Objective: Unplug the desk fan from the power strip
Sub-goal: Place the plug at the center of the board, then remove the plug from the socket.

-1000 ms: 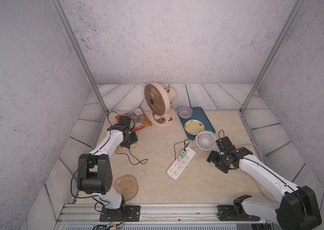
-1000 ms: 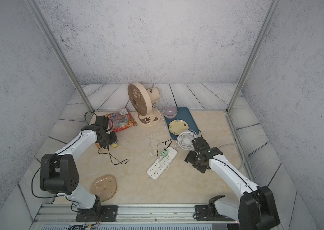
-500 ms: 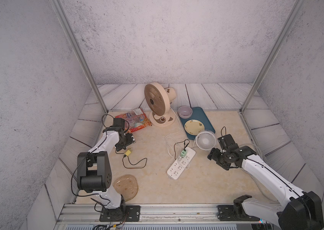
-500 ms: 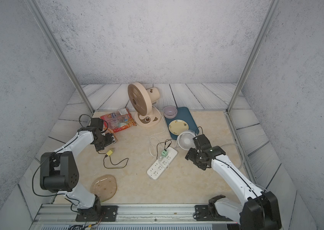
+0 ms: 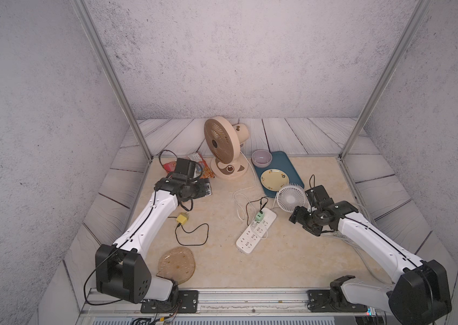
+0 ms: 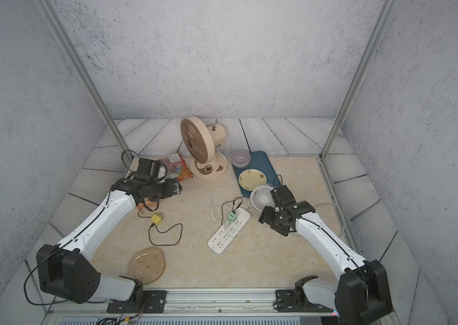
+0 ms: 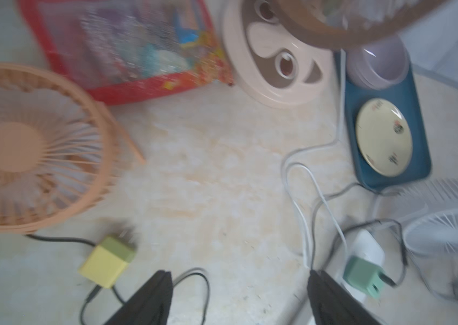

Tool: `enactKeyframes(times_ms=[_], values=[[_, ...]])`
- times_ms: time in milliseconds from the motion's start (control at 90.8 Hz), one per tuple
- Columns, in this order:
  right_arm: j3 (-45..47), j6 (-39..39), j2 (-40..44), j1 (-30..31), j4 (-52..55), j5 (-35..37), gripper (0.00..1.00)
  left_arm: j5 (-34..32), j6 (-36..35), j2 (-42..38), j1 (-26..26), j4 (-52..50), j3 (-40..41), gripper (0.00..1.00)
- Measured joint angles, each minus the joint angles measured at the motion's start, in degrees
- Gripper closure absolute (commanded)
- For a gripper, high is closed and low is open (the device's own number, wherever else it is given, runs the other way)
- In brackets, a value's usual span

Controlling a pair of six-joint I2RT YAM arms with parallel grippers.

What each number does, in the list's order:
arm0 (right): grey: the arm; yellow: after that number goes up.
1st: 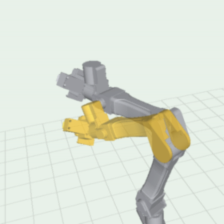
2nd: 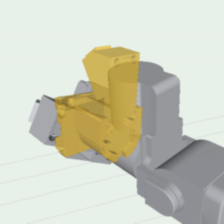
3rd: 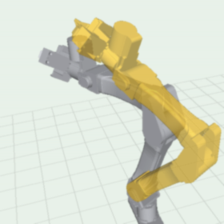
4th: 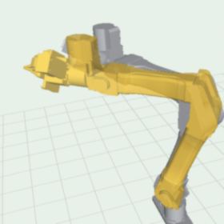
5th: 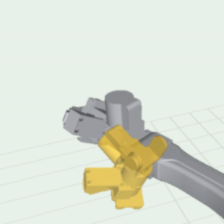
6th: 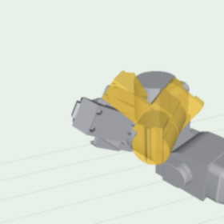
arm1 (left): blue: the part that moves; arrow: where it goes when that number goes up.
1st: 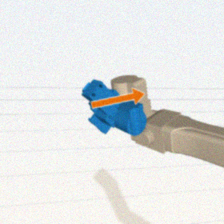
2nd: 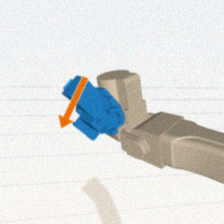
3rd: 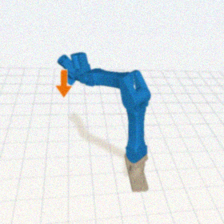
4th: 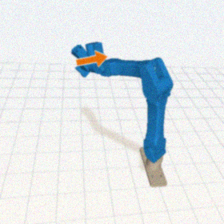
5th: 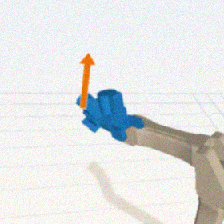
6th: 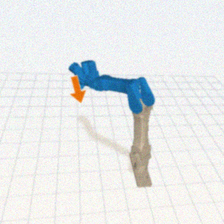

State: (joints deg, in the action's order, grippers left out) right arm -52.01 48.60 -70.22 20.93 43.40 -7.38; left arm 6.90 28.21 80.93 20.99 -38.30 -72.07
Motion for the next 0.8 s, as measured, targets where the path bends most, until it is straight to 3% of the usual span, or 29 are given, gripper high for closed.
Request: enactKeyframes(times_ms=[165, 264, 561, 804], values=[[-0.1, -0.7, -0.1, 0.0, -0.8, -1.1, 0.21, 3.3, 1.3, 0.1, 14.3, 2.1, 1.2, 0.20], [-0.1, -1.0, -0.1, 0.0, -1.0, -1.7, 0.22, 5.6, 2.1, 0.3, 18.6, 4.1, 3.4, 0.21], [-0.1, -1.3, -0.6, 0.0, -1.4, -4.5, 0.22, 14.2, -2.8, 7.3, 20.0, 5.4, 4.0, 0.22], [0.1, -1.3, -2.0, 0.3, -1.6, -6.7, 0.24, 15.5, -6.5, 9.2, 20.8, 3.2, 2.6, 0.37]])
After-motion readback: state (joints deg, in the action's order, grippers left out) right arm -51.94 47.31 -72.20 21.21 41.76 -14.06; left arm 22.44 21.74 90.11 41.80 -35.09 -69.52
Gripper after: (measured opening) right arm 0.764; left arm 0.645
